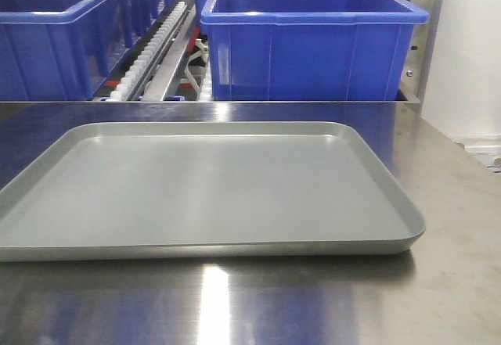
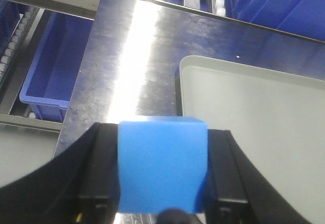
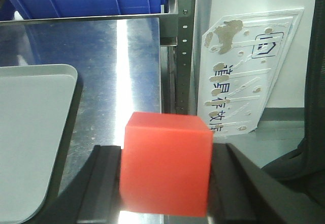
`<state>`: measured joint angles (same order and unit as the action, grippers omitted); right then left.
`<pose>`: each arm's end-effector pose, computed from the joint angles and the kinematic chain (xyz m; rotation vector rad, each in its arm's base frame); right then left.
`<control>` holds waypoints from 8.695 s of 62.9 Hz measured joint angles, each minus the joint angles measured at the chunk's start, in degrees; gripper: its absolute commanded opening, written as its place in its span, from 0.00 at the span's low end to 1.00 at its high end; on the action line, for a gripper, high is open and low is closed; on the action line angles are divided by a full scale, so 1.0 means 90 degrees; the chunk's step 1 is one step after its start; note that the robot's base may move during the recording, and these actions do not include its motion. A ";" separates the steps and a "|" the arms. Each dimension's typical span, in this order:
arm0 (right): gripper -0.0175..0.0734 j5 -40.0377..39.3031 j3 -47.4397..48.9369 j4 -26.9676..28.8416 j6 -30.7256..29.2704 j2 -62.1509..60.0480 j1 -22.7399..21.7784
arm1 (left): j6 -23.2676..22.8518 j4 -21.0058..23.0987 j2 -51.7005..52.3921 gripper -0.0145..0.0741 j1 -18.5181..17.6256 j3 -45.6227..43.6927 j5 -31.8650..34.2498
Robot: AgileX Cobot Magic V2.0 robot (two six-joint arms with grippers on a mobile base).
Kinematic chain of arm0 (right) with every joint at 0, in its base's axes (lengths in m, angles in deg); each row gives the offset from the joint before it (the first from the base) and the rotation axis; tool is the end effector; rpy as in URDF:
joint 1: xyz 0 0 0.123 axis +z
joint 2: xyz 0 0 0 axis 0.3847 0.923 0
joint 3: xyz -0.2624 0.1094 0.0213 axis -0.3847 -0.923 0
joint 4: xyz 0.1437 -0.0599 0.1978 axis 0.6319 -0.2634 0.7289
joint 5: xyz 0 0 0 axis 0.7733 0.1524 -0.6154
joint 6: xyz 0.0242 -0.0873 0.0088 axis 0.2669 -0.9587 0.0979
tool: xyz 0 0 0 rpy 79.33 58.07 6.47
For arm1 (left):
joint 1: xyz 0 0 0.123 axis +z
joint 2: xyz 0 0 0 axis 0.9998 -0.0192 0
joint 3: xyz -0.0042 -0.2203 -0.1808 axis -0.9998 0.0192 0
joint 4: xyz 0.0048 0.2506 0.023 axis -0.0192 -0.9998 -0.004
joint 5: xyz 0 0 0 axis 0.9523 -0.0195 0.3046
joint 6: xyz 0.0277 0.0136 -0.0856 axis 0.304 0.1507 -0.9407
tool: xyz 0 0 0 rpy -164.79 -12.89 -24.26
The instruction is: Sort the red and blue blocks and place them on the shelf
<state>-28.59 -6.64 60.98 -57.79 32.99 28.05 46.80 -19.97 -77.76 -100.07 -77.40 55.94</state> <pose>0.1016 0.0071 0.3105 0.0860 2.0025 0.1370 0.1077 -0.0198 0.2823 -0.1386 2.0230 -0.3110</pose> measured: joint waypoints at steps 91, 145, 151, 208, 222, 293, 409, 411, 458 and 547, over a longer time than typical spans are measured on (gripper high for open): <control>0.25 0.0000 0.0000 0.0000 -0.0001 0.0000 0.0000 | 0.0000 -0.0248 0.0026 0.30 0.0000 0.0026 0.0013; 0.25 0.0000 0.0000 0.0000 0.0010 0.0000 0.0000 | 0.0000 -0.0248 0.0026 0.30 0.0000 0.0026 0.0024; 0.25 0.0000 0.0000 0.0000 -0.0002 0.0000 0.0000 | 0.0000 -0.0248 0.0026 0.30 0.0000 0.0026 0.0024; 0.25 0.0000 0.0000 0.0000 0.0010 0.0000 0.0000 | 0.0000 -0.0248 0.0040 0.30 0.0000 0.0026 0.0024; 0.25 0.0000 0.0000 0.0000 0.0010 0.0000 0.0000 | 0.0000 -0.0248 0.0040 0.30 0.0000 0.0026 0.0024; 0.25 0.0000 0.0000 0.0000 0.0011 0.0000 0.0000 | 0.0000 -0.0248 0.0040 0.30 0.0000 0.0026 0.0024; 0.25 0.0000 0.0000 0.0000 0.0011 -0.0010 0.0000 | 0.0000 -0.0248 0.0040 0.30 0.0000 0.0026 0.0024; 0.25 0.0000 0.0000 0.0000 0.0011 -0.0010 0.0000 | 0.0000 -0.0248 0.0040 0.30 0.0000 0.0026 0.0024; 0.25 0.0000 0.0000 0.0000 0.0000 -0.0010 0.0000 | 0.0000 -0.0260 0.0040 0.30 0.0000 0.0026 0.0024; 0.25 0.0000 0.0000 0.0000 -0.0001 -0.0010 0.0000 | 0.0000 -0.0260 0.0040 0.30 0.0000 0.0026 0.0024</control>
<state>-28.59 -6.64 60.98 -57.80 32.90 28.05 46.80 -22.31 -77.40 -100.07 -77.17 56.16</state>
